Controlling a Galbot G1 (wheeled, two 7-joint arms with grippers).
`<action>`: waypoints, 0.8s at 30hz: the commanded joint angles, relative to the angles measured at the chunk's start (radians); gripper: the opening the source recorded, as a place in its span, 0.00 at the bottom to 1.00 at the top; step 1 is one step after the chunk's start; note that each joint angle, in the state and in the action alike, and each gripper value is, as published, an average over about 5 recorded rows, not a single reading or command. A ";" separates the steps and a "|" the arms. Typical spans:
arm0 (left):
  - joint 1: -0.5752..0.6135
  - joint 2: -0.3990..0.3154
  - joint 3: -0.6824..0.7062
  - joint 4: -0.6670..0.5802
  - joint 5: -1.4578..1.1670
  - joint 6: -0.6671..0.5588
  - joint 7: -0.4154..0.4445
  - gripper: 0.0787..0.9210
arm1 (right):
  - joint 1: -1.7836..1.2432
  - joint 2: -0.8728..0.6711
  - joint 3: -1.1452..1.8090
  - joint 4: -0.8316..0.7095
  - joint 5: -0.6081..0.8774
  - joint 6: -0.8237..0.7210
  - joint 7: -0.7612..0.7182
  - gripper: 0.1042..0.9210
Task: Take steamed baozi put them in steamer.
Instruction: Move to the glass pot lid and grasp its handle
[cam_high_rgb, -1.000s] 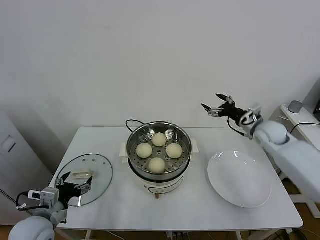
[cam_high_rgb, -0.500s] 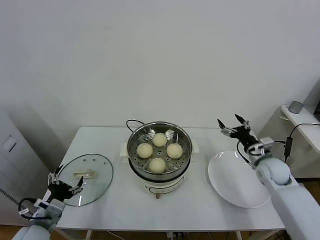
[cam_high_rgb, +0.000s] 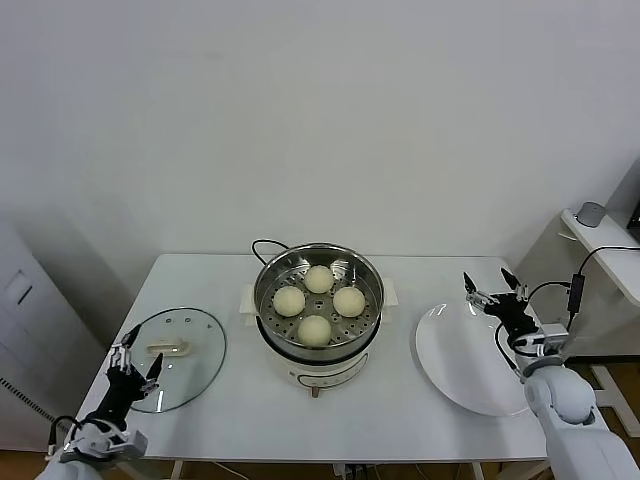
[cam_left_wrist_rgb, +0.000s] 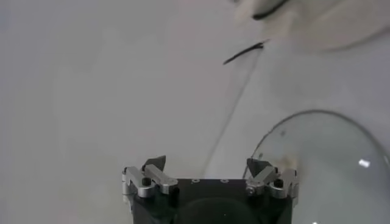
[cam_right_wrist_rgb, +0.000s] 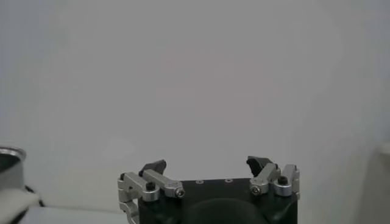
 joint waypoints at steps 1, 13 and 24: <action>-0.070 -0.055 0.014 0.179 0.398 -0.132 -0.029 0.88 | -0.059 0.066 0.073 0.002 -0.065 0.009 -0.006 0.88; -0.189 -0.105 0.020 0.294 0.502 -0.146 -0.070 0.88 | -0.045 0.084 0.065 -0.023 -0.084 0.023 -0.016 0.88; -0.243 -0.127 0.019 0.389 0.520 -0.155 -0.081 0.88 | -0.035 0.088 0.059 -0.044 -0.093 0.034 -0.026 0.88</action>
